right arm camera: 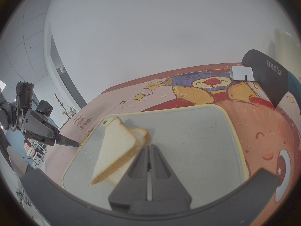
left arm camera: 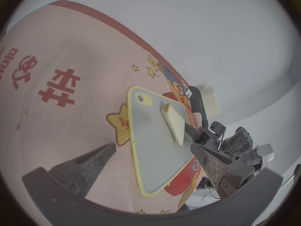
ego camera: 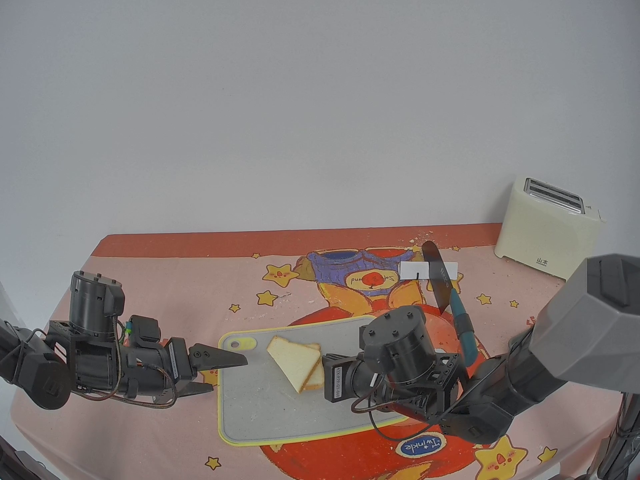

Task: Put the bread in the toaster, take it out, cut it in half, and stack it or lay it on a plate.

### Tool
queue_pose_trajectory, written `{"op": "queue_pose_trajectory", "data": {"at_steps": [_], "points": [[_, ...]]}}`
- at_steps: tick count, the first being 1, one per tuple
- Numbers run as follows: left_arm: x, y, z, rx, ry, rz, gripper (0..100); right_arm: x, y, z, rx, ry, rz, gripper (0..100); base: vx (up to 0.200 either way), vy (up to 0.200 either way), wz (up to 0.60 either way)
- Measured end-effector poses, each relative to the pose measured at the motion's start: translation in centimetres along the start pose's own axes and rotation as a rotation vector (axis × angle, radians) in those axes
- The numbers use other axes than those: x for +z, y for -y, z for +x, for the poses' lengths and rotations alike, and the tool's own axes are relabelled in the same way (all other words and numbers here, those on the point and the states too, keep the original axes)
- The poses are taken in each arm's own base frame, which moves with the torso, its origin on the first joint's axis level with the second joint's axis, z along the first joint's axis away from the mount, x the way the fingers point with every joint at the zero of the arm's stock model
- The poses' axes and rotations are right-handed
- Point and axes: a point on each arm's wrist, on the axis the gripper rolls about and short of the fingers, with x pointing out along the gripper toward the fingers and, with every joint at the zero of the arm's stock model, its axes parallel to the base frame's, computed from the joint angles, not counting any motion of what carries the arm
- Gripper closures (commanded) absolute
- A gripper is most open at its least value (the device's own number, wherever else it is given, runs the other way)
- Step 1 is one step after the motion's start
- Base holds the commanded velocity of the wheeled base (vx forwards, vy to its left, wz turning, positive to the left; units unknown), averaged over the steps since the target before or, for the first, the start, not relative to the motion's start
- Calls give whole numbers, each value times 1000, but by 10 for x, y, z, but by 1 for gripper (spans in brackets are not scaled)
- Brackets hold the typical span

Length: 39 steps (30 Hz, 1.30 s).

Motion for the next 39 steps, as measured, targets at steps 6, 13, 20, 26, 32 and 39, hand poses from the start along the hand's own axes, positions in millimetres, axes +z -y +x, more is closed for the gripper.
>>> {"op": "queue_pose_trajectory", "data": {"at_steps": [6,13,20,26,32,39], "points": [[0,-2,5,8,-15,-1,0,-5,-6,-1,15,-10,-19,100,0,0,0],[1,-4,8,16,-18,-6,0,-11,-15,-1,38,-23,-40,100,0,0,0],[1,-4,9,20,-22,-6,0,-16,-21,-3,57,-32,-54,100,0,0,0],[0,-5,9,22,-24,-6,0,-10,-12,-4,25,-21,-40,100,0,0,0],[0,-5,9,23,-24,-6,0,0,-2,-7,-12,-5,-50,100,0,0,0],[0,-5,9,24,-25,-7,0,20,2,-1,-55,70,-35,100,0,0,0]]}}
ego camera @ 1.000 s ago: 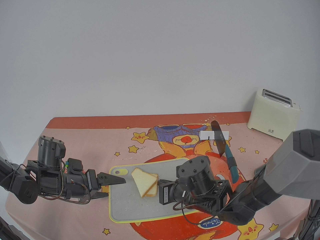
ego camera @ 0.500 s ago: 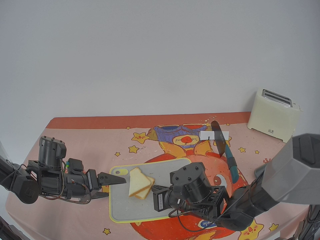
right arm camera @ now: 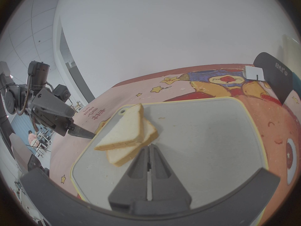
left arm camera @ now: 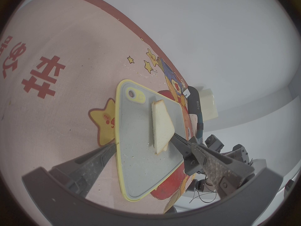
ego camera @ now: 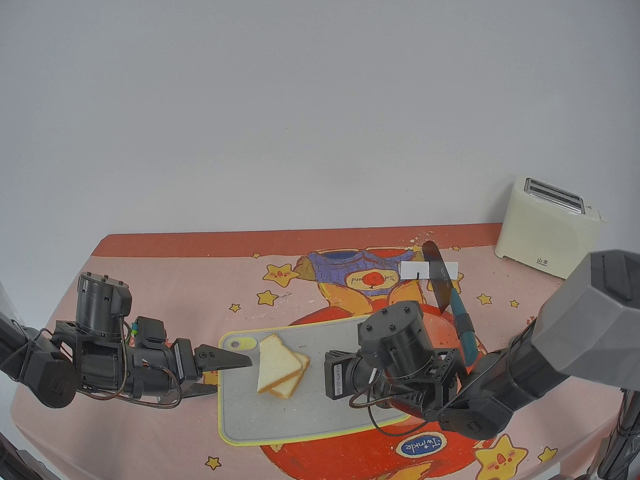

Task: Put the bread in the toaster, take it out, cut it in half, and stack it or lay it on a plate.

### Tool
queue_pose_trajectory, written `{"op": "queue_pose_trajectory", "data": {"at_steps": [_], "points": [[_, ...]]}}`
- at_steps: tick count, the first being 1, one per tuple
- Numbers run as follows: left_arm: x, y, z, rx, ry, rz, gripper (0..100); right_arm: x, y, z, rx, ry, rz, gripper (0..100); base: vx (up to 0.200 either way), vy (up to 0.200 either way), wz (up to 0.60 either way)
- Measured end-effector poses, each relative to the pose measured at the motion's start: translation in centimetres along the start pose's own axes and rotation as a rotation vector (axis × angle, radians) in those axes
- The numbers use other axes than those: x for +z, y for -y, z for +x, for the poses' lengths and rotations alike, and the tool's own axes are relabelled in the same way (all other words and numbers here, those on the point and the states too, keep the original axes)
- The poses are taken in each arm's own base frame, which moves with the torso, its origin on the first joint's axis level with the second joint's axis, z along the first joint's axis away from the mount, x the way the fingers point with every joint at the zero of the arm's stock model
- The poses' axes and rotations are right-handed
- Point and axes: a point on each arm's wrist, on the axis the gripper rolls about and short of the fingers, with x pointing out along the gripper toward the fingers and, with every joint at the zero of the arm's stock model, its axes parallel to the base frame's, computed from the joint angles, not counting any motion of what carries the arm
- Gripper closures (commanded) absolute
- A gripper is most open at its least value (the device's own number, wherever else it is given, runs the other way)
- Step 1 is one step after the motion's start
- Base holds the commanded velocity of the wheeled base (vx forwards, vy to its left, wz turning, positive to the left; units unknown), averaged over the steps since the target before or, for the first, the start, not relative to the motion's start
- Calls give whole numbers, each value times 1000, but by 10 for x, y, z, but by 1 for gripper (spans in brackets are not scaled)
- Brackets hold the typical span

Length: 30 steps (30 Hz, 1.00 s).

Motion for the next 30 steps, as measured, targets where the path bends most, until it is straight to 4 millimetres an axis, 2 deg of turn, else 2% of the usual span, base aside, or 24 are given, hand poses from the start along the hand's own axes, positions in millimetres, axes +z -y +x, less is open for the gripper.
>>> {"op": "queue_pose_trajectory", "data": {"at_steps": [10,30], "points": [[0,0,0,1,-1,-1,0,9,-7,16,18,41,13,100,0,0,0],[1,-3,4,9,-10,-8,0,-16,-42,14,103,1,-39,100,0,0,0]]}}
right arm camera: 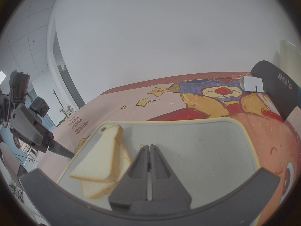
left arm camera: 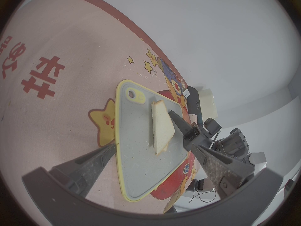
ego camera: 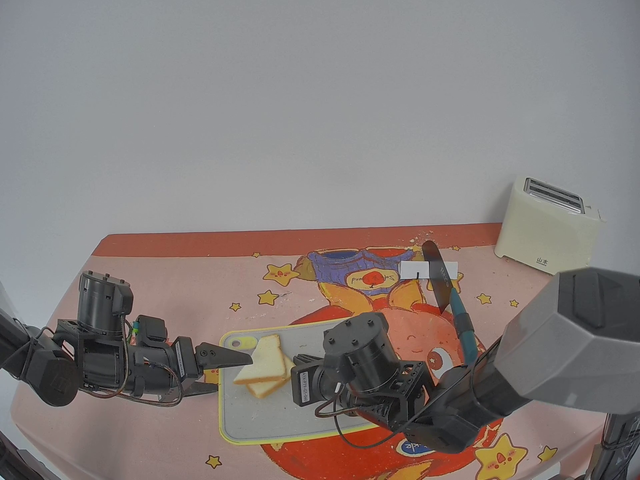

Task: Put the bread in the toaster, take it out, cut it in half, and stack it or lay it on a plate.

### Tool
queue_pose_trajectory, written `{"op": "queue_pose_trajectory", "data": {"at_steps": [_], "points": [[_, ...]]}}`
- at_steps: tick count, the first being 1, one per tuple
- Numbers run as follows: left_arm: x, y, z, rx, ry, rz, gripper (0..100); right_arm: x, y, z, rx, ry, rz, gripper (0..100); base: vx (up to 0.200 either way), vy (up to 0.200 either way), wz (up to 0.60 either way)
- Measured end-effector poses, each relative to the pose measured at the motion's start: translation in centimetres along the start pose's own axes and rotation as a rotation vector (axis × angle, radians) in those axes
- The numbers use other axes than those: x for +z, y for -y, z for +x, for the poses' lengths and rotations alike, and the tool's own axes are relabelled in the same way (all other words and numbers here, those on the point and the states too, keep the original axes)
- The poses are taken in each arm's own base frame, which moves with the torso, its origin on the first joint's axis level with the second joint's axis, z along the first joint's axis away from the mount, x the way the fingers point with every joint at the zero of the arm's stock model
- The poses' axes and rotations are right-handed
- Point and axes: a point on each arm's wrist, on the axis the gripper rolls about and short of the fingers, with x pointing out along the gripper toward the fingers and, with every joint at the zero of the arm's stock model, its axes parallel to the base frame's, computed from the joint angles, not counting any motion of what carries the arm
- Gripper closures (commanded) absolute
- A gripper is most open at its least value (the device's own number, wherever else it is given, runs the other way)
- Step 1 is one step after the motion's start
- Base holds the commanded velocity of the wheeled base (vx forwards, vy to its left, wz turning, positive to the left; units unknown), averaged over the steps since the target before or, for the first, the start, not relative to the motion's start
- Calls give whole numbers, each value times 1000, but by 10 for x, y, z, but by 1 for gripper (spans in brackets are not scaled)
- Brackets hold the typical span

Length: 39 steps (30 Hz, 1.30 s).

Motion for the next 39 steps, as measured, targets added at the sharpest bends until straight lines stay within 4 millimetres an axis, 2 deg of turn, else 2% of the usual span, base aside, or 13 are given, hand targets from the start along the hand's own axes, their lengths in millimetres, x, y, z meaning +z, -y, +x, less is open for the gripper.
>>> {"op": "queue_pose_trajectory", "data": {"at_steps": [5,11,16,30,39], "points": [[0,0,0,2,-2,1,0,-8,-10,0,24,-17,-19,100,0,0,0],[-1,-1,1,4,-5,9,0,-7,-3,2,8,-19,-10,100,0,0,0],[-1,-1,1,5,-7,13,0,1,7,4,-20,-5,7,100,0,0,0],[-3,0,2,4,-14,20,0,28,8,19,-49,20,24,100,0,0,0],[-4,0,2,3,-17,20,0,43,21,25,-74,63,51,100,0,0,0]]}}
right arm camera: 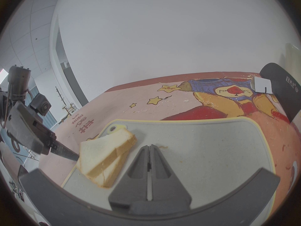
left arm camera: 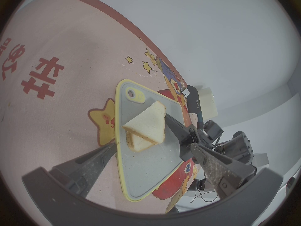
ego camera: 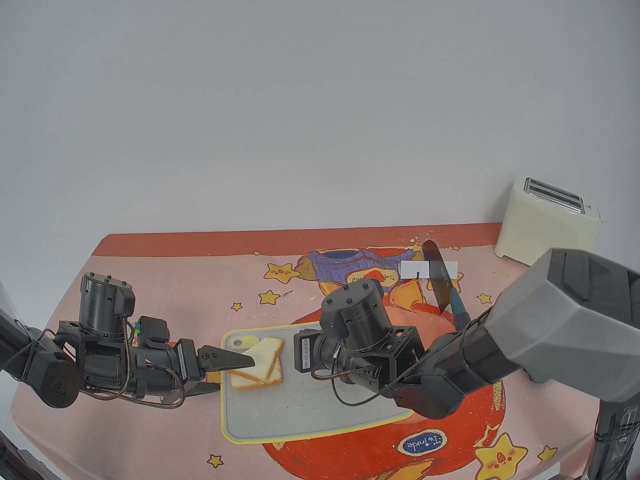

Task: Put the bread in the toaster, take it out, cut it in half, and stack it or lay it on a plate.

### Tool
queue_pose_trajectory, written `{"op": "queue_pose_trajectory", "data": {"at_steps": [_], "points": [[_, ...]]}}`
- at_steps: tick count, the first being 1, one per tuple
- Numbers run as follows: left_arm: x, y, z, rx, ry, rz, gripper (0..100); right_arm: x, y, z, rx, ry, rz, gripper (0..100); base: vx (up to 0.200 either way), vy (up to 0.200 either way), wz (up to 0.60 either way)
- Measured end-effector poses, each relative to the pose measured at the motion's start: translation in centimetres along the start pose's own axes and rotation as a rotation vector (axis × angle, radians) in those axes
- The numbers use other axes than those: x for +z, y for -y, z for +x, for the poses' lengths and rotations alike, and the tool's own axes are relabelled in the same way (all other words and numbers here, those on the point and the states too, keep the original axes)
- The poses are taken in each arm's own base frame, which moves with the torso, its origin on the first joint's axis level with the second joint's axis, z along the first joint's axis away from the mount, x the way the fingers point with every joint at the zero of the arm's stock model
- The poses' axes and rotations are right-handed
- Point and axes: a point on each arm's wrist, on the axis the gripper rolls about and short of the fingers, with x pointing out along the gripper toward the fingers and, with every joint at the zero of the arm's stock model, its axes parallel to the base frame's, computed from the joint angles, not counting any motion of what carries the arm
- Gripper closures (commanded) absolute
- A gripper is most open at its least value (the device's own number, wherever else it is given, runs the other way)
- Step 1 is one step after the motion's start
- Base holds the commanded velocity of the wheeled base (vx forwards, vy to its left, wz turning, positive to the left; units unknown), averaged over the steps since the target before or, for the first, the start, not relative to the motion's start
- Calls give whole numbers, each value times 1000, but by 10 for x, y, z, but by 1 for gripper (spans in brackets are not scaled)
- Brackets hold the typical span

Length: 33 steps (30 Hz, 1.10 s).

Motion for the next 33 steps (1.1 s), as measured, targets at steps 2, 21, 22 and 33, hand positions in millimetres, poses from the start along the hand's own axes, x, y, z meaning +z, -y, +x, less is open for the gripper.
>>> {"op": "queue_pose_trajectory", "data": {"at_steps": [2,21,22,33], "points": [[0,0,0,0,0,0,0,4,0,1,3,13,5,100,0,0,0],[0,0,0,2,-3,-2,0,1,-12,15,35,20,0,100,0,0,0],[0,0,0,2,-3,-2,0,0,-12,16,34,19,-1,100,0,0,0],[0,-1,1,3,-4,-3,0,-11,-14,10,39,-10,-13,100,0,0,0]]}}
